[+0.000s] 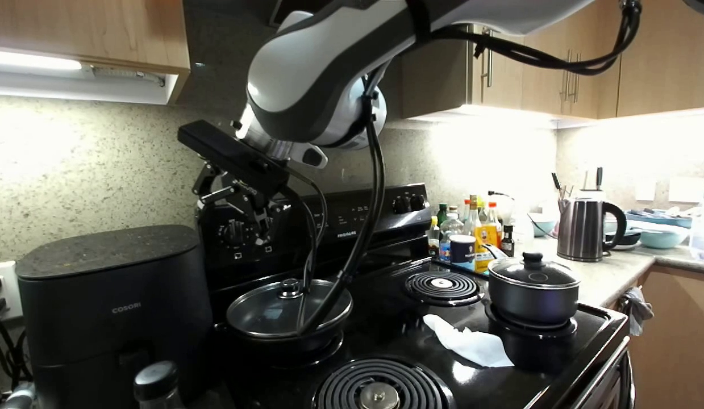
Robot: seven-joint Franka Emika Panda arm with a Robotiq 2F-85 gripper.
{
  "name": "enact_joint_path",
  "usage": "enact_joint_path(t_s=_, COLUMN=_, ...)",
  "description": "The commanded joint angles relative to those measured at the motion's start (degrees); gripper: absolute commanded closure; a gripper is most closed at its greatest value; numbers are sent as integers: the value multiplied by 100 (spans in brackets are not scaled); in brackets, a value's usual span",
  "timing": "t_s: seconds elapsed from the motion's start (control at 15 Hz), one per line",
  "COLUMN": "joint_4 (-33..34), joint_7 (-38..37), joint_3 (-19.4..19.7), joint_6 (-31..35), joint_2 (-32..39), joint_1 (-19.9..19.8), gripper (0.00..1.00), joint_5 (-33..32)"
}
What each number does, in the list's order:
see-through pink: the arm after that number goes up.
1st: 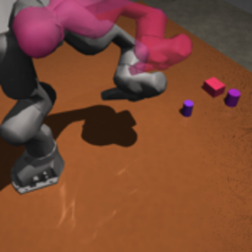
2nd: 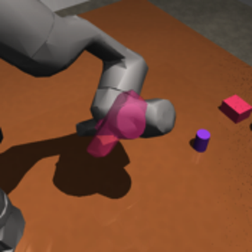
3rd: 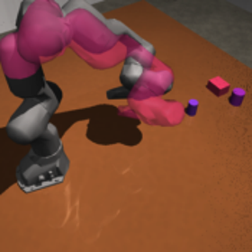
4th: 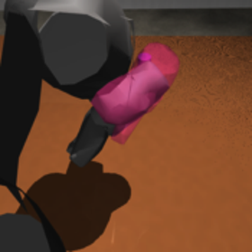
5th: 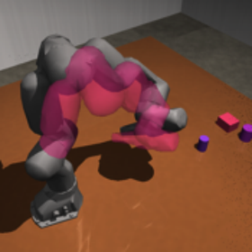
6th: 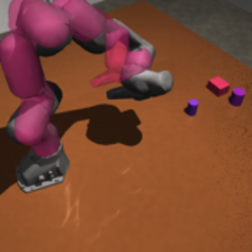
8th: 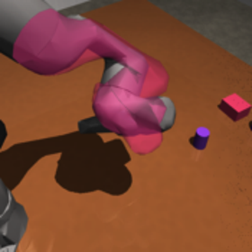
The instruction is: Move the pan on the left to the back left plate on the stove
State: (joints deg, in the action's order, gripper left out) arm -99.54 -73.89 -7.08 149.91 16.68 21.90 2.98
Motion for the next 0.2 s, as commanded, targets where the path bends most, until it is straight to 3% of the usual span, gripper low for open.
enact_joint_path(t_s=0.0, joint_4=8, joint_7=-6, joint_3=-60, joint_6=-12, joint_2=1, joint_1=-57, gripper=0, joint_5=-21)
enact_joint_path(t_s=0.13, joint_4=9, joint_7=-6, joint_3=-59, joint_6=-12, joint_2=1, joint_1=-58, gripper=0, joint_5=-21)
